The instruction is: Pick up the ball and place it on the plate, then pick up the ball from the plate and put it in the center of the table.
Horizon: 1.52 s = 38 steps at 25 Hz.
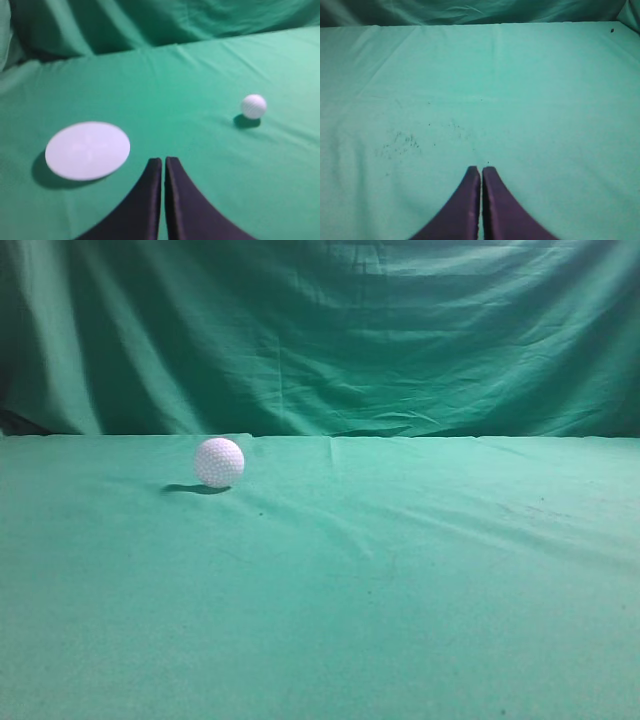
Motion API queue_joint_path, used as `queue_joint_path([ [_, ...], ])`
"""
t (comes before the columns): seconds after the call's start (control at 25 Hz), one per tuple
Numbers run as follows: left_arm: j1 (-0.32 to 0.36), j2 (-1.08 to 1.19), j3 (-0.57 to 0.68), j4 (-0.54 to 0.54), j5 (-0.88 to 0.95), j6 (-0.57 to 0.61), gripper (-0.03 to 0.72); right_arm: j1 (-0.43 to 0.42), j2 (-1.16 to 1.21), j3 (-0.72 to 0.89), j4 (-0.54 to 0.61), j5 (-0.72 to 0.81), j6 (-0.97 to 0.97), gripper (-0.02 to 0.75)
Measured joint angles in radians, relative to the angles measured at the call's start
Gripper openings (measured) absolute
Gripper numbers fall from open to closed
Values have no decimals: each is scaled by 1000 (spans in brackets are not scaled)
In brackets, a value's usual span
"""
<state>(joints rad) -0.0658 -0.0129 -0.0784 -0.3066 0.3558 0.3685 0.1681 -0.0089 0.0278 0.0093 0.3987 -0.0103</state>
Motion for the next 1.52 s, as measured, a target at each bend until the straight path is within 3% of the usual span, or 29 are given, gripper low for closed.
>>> queue_joint_path([
  [0.24, 0, 0, 95, 173, -22, -158, 0, 0, 0, 0, 0, 0, 0, 0],
  [0.44, 0, 0, 99, 259, -17, -244, 0, 0, 0, 0, 0, 0, 0, 0],
  [1.52, 0, 0, 99, 271, -13, -259, 0, 0, 0, 0, 0, 0, 0, 0],
])
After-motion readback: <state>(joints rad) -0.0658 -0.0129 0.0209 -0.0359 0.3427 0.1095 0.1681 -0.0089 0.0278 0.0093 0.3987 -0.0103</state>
